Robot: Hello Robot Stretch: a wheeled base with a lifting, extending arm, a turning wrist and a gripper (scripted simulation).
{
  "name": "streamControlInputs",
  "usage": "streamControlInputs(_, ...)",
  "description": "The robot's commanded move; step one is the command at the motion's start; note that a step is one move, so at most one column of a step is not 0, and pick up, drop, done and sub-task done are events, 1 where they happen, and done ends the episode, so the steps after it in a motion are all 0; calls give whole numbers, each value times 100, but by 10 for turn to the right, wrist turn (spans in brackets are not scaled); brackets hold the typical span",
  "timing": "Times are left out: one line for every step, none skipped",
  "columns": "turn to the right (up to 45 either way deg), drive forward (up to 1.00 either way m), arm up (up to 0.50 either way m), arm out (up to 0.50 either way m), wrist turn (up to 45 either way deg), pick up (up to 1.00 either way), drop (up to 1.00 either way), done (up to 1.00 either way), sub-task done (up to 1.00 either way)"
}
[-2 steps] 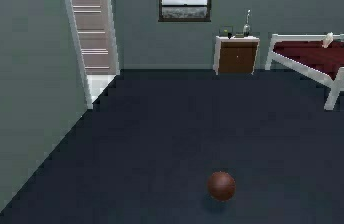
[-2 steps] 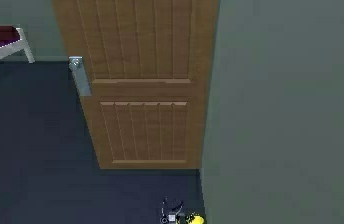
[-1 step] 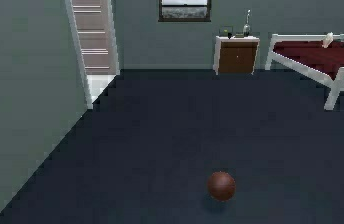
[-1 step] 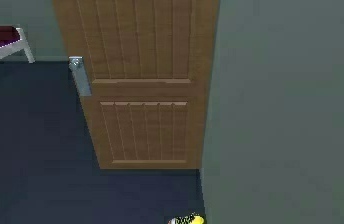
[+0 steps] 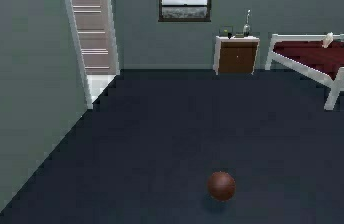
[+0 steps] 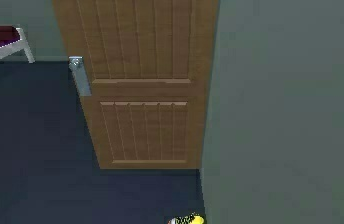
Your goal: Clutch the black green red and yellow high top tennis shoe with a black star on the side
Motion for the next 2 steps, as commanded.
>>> streamControlInputs(0,0,10,0,0,0,0,0,0)
streamControlInputs(0,0,0,0,0,0,0,100,0)
